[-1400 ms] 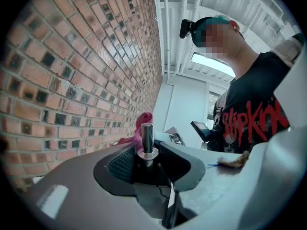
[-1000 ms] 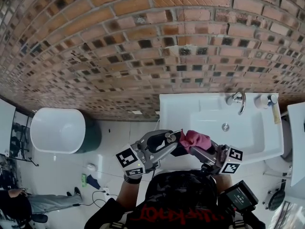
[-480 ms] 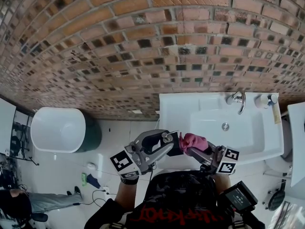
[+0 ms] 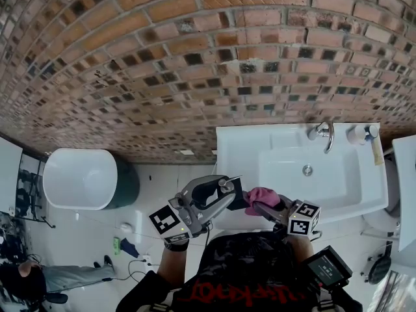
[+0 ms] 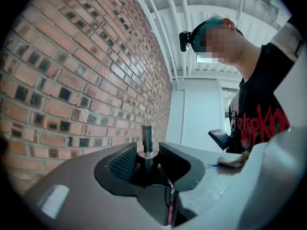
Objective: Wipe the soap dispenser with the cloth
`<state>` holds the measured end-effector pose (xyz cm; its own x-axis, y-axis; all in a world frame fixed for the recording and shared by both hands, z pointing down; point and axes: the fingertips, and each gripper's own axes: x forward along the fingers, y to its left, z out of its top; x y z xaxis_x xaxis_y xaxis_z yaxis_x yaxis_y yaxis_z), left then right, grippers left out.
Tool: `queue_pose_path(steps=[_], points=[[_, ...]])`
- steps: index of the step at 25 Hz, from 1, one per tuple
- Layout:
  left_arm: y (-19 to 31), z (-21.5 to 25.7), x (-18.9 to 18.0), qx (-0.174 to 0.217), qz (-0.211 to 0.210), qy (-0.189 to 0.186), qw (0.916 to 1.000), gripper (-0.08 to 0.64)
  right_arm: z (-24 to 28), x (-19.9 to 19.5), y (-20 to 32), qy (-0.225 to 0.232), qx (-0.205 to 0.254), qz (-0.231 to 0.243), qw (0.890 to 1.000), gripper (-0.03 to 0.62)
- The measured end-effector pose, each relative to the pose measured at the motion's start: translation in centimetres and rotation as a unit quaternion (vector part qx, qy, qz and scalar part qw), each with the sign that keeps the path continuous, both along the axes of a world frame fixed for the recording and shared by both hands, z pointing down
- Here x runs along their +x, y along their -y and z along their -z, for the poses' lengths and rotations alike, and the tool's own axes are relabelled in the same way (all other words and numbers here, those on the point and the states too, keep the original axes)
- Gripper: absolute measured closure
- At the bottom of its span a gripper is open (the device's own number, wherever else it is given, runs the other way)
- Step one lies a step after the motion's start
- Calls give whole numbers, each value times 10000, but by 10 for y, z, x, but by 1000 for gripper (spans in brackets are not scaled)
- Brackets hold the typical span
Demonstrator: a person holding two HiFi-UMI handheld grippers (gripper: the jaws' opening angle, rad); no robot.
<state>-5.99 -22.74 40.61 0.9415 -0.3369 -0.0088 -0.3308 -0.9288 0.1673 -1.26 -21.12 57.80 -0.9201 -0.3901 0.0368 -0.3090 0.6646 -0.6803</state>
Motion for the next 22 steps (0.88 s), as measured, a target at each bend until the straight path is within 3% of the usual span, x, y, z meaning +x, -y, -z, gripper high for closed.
queue_pose_path(steps=[3, 7, 12, 17, 22], points=[[2, -2, 3, -14, -10, 59, 10000, 411, -15, 2, 0, -323, -102, -38, 9994, 508], [6, -9, 6, -95, 7, 155, 9998, 411, -4, 19, 10, -201, -3, -371, 9991, 508], [6, -19, 10, -165, -67, 305, 9994, 411, 48, 45, 24, 662, 343, -729, 9945, 508], [5, -37, 13, -243, -177, 402, 9987, 411, 116, 60, 26, 2062, 844, -852, 9711, 508], [-3, -56, 17, -418, -315, 546, 9971, 411, 152, 50, 20, 2334, 1224, -676, 9623, 508]])
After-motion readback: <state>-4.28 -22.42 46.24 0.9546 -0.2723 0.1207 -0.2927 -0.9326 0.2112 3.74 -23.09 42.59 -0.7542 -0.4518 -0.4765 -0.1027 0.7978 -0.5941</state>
